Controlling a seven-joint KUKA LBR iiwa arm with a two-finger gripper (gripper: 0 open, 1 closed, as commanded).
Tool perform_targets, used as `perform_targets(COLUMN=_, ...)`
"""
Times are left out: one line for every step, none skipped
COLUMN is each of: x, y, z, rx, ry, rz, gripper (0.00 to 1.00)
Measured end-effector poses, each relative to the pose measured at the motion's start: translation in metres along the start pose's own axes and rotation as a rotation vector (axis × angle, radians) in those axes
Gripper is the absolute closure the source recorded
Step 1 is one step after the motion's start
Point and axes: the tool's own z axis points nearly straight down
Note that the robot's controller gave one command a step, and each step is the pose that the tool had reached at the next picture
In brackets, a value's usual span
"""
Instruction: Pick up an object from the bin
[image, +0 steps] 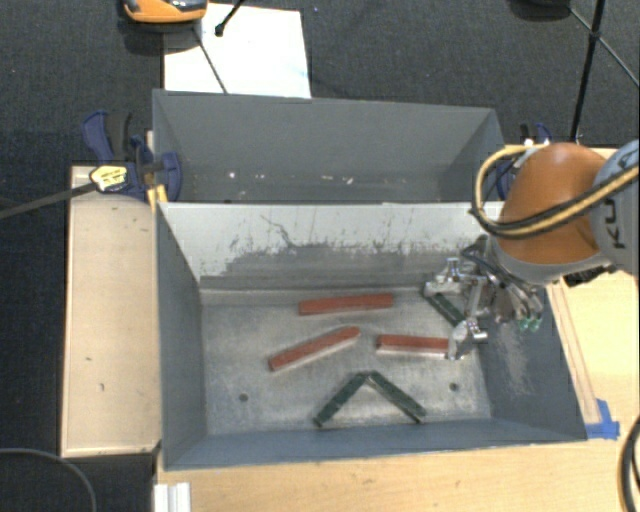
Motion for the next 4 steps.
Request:
perform_targets(x=0.002, y=0.011, z=0.057, rx=0.000, ry=-0.001, rz=0.020, gripper=0.00)
perform_targets(x=0.010, y=-0.016, z=0.061, rx=0.000, ry=-0.007, rz=0.061, gripper=1.00)
perform_targets(x=0.010, y=-0.016, z=0.061, rx=0.000, ry=-0.007, rz=0.061, gripper=1.00)
perform_targets(x=0.012, y=-0.016, z=0.058, rx=-0.001, ry=-0.001, rz=0.060, gripper=1.00)
